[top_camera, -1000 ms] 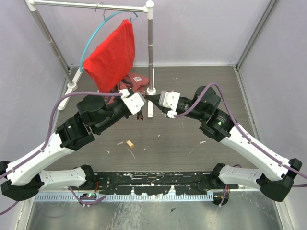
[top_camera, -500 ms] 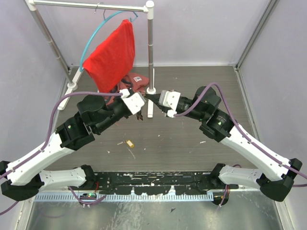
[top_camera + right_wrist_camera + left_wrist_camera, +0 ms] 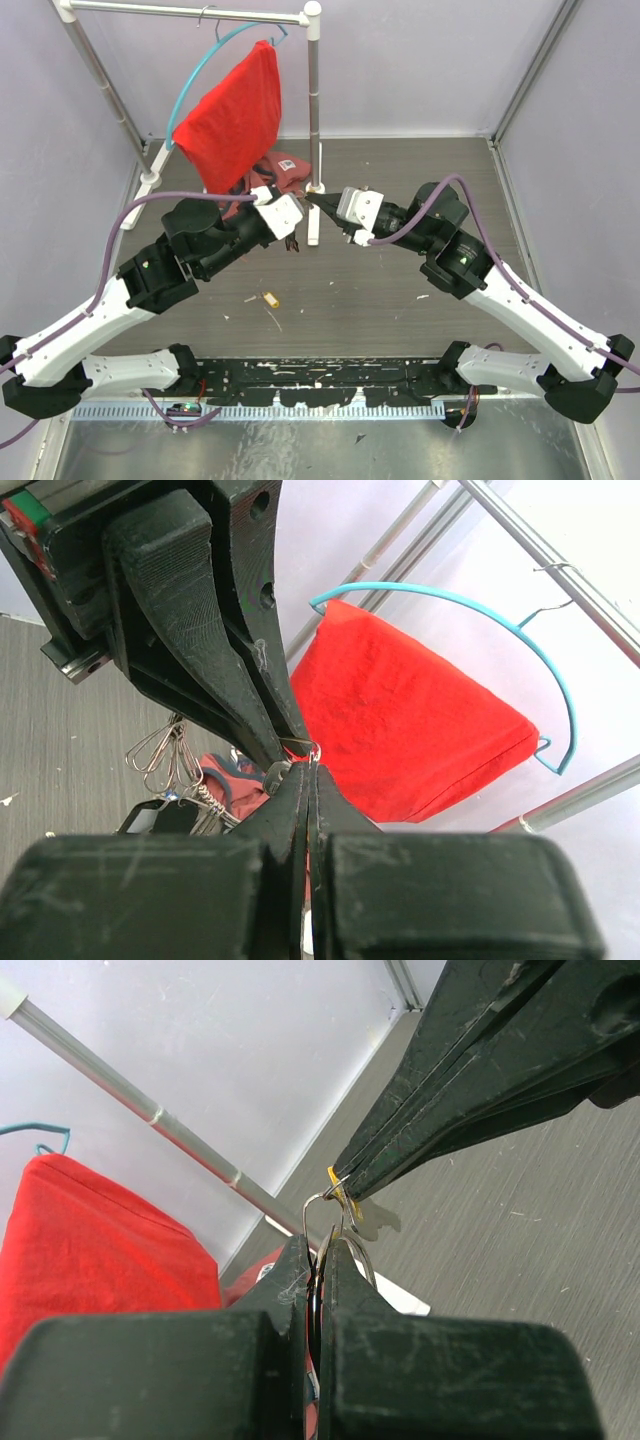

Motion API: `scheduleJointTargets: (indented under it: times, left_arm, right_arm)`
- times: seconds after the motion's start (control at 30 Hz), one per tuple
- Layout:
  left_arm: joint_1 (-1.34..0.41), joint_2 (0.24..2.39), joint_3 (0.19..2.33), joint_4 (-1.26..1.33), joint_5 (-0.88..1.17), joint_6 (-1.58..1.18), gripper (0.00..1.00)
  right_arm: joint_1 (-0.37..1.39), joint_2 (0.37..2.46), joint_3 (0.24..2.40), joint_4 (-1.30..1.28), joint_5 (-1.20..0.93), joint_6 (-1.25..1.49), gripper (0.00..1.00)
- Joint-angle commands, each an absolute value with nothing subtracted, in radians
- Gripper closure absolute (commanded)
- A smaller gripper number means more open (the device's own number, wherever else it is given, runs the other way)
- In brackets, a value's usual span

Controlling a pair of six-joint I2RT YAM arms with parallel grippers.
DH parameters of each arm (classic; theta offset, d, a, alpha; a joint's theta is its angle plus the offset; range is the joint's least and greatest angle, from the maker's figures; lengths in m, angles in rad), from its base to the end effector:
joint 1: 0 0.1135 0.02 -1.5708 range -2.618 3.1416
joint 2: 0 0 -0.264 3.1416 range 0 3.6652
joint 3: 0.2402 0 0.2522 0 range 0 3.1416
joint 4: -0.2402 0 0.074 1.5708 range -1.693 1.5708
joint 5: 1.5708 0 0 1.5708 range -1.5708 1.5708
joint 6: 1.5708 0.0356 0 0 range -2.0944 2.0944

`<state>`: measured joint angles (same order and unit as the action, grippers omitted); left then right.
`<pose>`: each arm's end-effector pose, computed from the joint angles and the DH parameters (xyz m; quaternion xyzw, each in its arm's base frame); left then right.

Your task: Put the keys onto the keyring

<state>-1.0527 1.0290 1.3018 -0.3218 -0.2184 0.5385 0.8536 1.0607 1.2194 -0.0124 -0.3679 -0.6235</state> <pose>0.1118 -0.1806 0.4581 0.4616 0.5575 -0.0980 0.6830 0.1412 0.1814 0.4575 -0.5349 0.3819 0.2042 0.7255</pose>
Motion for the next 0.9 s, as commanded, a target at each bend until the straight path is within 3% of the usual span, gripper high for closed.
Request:
scheduleJointTargets:
  times: [0.0, 0.87]
  left_arm:
    - [-1.056, 1.024, 1.321, -0.309, -0.207, 0.552, 1.0]
    - [-1.055, 0.94, 1.309, -0.648, 0.255, 0.699, 1.0]
  right_arm:
    - [0.854, 1.042, 1.255, 0.015, -0.355, -0.637, 0.99]
    - [0.854, 1.032, 1.436, -0.555, -0.521, -0.754, 0.99]
